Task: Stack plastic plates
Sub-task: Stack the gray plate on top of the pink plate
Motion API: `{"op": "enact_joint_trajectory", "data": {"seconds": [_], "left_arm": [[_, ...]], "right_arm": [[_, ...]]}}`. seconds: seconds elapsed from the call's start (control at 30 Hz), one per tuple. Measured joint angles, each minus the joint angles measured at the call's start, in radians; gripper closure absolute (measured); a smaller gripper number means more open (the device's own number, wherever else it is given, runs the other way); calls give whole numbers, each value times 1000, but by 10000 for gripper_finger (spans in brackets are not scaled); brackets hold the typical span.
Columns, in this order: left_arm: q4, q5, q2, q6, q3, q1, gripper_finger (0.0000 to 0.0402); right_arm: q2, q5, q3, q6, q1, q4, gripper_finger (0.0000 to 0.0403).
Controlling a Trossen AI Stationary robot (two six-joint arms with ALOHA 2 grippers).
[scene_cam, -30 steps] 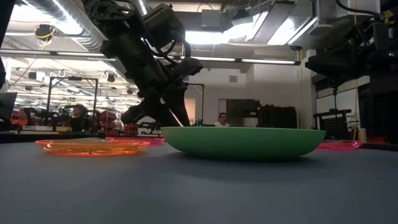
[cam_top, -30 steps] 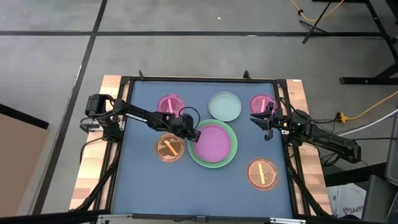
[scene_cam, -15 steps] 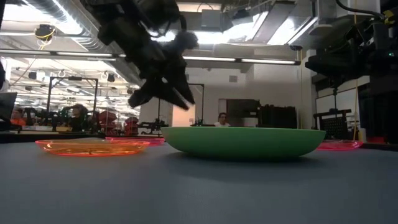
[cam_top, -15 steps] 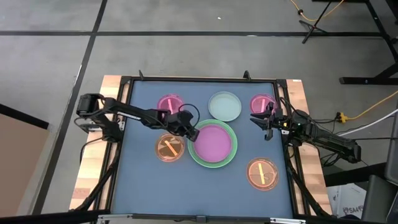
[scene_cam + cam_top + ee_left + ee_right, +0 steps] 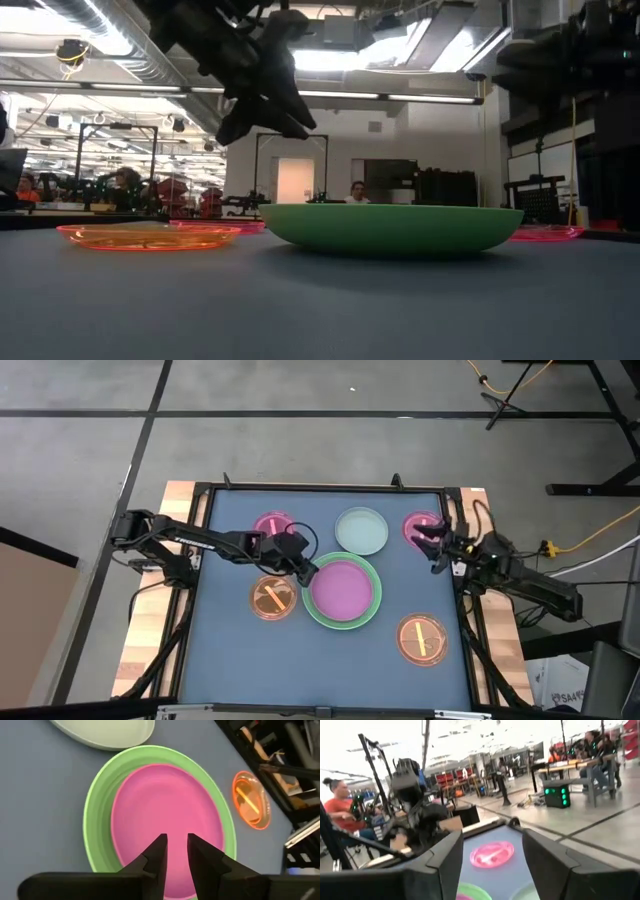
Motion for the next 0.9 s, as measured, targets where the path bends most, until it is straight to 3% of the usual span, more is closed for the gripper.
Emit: {"op": "enact_joint_trajectory", "data": {"seconds": [0.2, 0.43, 0.53, 0.7, 0.9], "left_arm": [[-1, -56, 6, 44, 0, -4, 333], [-1, -102, 6, 73, 0, -13, 333], [-1, -104, 6, 73, 0, -16, 333], [-1, -105, 6, 73, 0, -27, 334], [-2, -114, 7, 74, 0, -48, 334]], "right_arm": [[165, 96, 143, 1, 0, -8, 209], [486, 308, 321, 54, 0, -94, 209], [635, 350, 406, 54, -7, -160, 209], [848, 296, 550, 54, -102, -266, 209], [1082, 107, 686, 25, -266, -339, 210]]}}
